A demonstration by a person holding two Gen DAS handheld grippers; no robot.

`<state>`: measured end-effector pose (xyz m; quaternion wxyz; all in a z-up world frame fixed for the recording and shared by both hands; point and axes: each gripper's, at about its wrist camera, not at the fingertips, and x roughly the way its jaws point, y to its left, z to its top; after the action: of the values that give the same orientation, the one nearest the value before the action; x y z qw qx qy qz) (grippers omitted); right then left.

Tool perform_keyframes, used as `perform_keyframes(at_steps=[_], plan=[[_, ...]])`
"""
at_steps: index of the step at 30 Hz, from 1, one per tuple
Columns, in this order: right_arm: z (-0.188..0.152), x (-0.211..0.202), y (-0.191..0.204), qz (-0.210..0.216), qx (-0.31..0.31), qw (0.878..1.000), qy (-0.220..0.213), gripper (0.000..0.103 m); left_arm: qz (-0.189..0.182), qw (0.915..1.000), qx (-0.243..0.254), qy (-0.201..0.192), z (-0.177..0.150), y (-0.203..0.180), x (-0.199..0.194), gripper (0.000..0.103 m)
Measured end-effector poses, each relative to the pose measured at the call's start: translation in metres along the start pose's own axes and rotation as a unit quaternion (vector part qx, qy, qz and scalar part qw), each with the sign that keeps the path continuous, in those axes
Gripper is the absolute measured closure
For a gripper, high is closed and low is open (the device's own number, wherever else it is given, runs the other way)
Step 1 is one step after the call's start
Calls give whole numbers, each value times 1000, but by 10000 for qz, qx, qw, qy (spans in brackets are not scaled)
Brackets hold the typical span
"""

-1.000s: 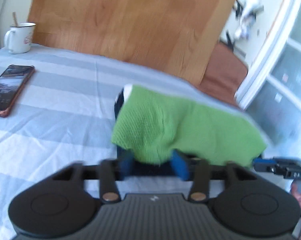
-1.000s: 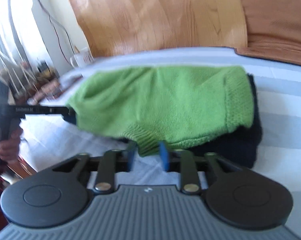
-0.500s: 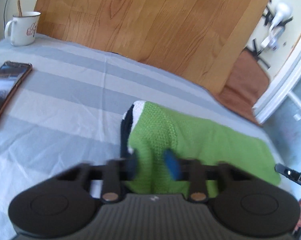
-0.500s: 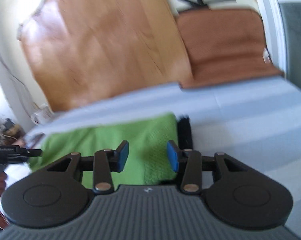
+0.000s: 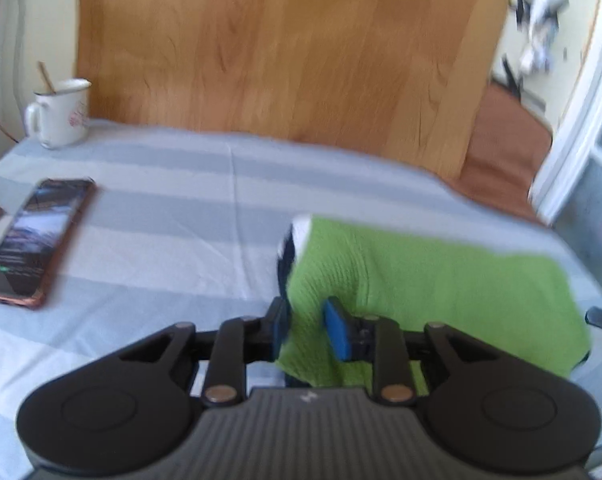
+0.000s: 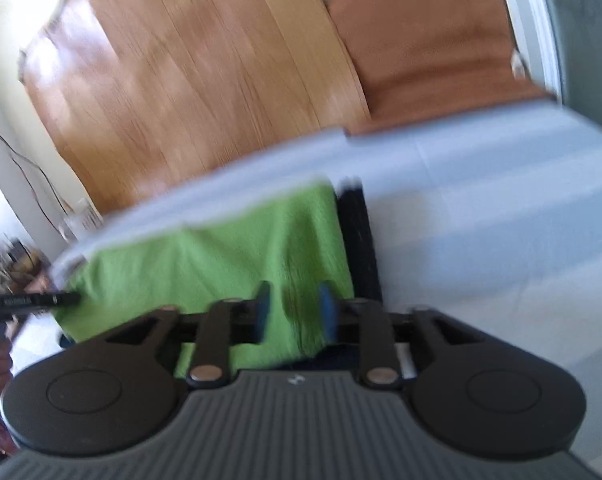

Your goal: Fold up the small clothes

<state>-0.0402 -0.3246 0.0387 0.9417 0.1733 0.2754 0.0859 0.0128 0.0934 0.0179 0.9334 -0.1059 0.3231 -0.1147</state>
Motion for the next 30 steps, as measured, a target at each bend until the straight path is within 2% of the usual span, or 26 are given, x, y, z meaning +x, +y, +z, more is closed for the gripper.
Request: perform_keyframes(at_steps=[3,5,8,10,12,13,14,15,16,19,24,30], plan=[[15,3,14,150,-179,9996,-161,64,-230,9983,-356,-387,17,4,-19,82],[22,20,27,345,-328,9988,-77,64,-472,9971,-377,-466,28,-8,-15,82],[21,54,45,709,-432,9963,232,65,-739,9966,-126,-349,31,-37,11,82],[19,76,50,709,-525,9950,473,65,-781,9969,47,-111,26,-50,35,82],[17,92,43,610,-481,9945,709,67,-715,9972,122,184,20,-55,59,83],[17,98,37,455,-522,9948,746,72,-547,9979,175,294,14,-54,71,86],[18,101,30,177,-646,9954,677,86,-348,9985,234,352,10,-51,79,95],[19,101,21,-77,-766,9954,563,96,-229,9988,252,359,6,-46,86,97],[21,101,9,-255,-723,9960,466,103,-346,9989,177,277,3,-38,87,97],[21,95,-30,260,264,9984,418,103,-446,9986,45,282,2,-32,85,97],[13,92,-19,146,37,9997,202,103,-211,9992,326,133,-2,-44,86,97],[6,93,-32,489,350,9982,-36,103,-210,9991,374,-4,-6,-44,86,97]])
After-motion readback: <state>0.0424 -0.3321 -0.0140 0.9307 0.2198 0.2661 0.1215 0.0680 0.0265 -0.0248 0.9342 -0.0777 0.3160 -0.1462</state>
